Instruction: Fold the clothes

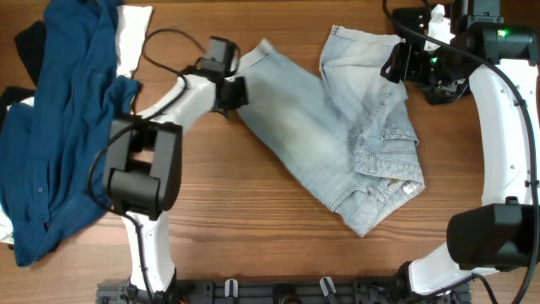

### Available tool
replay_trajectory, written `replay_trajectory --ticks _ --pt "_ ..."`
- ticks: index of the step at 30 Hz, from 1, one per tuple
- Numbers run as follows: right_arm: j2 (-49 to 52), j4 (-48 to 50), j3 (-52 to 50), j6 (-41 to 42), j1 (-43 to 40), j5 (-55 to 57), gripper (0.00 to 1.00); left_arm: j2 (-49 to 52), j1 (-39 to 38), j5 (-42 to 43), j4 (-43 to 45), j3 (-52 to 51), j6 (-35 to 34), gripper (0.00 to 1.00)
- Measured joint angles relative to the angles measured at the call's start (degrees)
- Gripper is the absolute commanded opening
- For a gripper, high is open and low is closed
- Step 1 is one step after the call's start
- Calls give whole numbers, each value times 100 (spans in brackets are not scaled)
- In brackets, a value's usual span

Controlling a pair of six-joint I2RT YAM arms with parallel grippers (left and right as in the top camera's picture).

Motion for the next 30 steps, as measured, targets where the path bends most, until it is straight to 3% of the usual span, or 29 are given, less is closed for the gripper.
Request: replay_trajectory --ticks 5,8,11,12,13,14,21,25,28,30 --pt "2 442 0 2 229 -2 80 -160 1550 -39 -2839 70 -203 4" --pt "245 651 2 66 592 -2 80 -96 2245 -236 -3923 -72 -136 4" --pt "800 815 2 175 903 -22 81 -26 2415 -365 -4564 -114 22 4" --pt "1003 811 0 195 1001 -52 82 -17 2393 -391 -4695 -118 59 15" --pt "1161 807 0 214 1086 -92 85 -13 2356 -407 -4815 -118 85 62" --pt "1375 767 -9 221 1248 -155 86 -13 2271 -444 -4983 -118 138 100" --pt "1408 37 -22 -55 1843 -214 88 4 1832 -767 -4710 133 256 100" --pt "1405 -74 -68 -175 2079 -188 86 -59 2199 -903 -3989 1449 278 100" --pt "1405 83 -407 -146 2234 -168 73 -245 2319 -927 -3139 1827 339 100" --pt "1408 188 -636 -70 2374 -146 68 -289 2319 -922 -3095 1851 361 100"
